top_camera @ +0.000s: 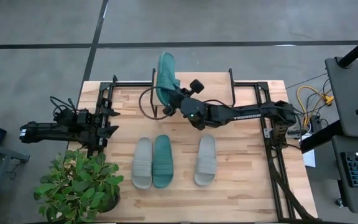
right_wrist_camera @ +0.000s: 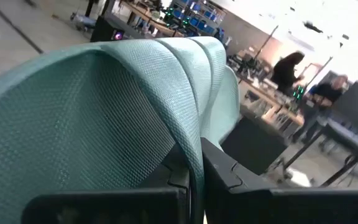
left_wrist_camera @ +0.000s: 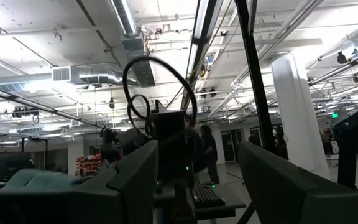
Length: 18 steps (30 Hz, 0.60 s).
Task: Pick and place slides into the shelf
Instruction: Put the right green slide on the shelf
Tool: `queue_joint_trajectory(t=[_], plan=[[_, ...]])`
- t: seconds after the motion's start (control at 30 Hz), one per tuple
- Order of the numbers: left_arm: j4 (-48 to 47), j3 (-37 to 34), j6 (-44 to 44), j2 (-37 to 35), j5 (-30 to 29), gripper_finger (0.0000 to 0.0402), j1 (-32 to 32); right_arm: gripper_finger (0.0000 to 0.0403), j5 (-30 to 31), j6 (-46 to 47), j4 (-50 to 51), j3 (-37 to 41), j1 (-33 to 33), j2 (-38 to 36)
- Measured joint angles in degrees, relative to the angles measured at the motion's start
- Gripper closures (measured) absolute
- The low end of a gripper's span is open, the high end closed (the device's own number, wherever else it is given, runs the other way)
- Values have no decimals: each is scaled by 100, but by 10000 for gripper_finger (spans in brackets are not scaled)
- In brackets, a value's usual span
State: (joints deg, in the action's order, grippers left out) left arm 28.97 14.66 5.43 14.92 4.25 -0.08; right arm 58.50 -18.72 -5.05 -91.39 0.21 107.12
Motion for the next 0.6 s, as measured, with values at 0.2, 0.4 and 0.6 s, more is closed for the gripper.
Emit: queue_joint_trajectory(t=[0.2,0.4,0.6], plan=[[-3,0,-2,-4,-2,194,0,394,320,-1093,-314,-388,-1,556],[-174,-2,-4,-24,-1,194,0,394,324,-1637,-237,-701,-48,755],[-268,-2,-24,-107,0,194,0,394,302,-1966,233,-717,-155,810]])
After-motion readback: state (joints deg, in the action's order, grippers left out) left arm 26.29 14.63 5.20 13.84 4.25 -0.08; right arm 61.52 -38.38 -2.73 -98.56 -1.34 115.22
